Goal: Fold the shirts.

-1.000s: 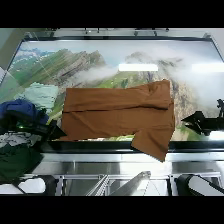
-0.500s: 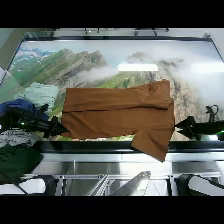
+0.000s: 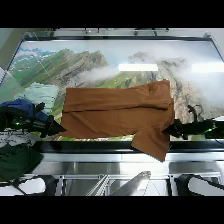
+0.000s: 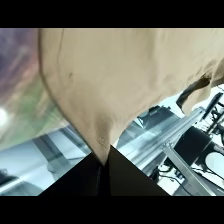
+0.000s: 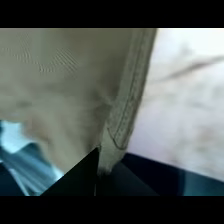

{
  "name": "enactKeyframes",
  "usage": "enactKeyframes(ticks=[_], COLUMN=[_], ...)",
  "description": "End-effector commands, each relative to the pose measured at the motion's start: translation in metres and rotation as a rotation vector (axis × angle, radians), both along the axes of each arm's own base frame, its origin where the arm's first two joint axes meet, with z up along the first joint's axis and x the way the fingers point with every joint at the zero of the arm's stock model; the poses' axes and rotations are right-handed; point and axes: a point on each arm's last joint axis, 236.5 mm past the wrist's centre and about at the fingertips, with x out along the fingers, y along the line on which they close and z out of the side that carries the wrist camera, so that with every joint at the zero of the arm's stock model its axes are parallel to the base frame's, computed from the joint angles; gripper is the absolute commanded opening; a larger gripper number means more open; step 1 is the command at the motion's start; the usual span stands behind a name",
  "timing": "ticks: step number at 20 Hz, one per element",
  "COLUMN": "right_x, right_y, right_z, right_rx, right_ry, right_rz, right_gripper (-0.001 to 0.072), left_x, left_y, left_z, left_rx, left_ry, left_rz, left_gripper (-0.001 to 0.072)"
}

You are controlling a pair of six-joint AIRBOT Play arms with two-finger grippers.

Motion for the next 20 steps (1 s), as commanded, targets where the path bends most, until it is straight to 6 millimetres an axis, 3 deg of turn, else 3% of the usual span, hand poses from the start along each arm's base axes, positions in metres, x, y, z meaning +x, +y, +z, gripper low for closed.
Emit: enactKeyframes(ticks=[1,3,4,8,11,13,15,18,20], right_x=[-0.005,-0.003,-0.004,-0.008,0.001,0.029,0.062,0.097,0.123], right_y=[-0.027,-0.06,-0.066,-0.059,-0.046,-0.037,-0.044,-0.06,-0.065], right_z=[0.035,0.044,0.05,0.069,0.088,0.115,0.129,0.111,0.093], right_rx=[0.016,-0.008,0.0,-0.021,-0.02,0.047,0.07,-0.011,-0.058], right_ry=[-0.047,-0.04,-0.031,-0.059,-0.134,-0.266,-0.367,-0.394,-0.419], right_rz=[-0.086,-0.241,-0.284,-0.283,-0.271,-0.313,-0.407,-0.438,-0.42], right_gripper=[0.0015,0.0015,0.0015,0.0015,0.0016,0.0015,0.0016,0.0015,0.0016], left_x=[-0.008,-0.007,-0.009,-0.011,0.0,0.023,0.051,0.098,0.123], left_y=[0.013,0.02,0.024,0.036,0.026,0.021,0.025,0.028,0.022], left_z=[-0.003,-0.001,0.0,0.011,0.035,0.059,0.079,0.092,0.083], left_rx=[0.023,0.031,0.054,0.149,0.101,0.067,0.102,0.143,0.134], left_ry=[0.048,0.043,0.047,0.002,-0.067,-0.163,-0.252,-0.312,-0.306], left_rz=[0.021,0.048,0.053,0.043,0.074,0.094,0.083,0.062,0.02], left_gripper=[0.0032,0.0032,0.0032,0.0032,0.0032,0.0032,0.0032,0.0032,0.0032])
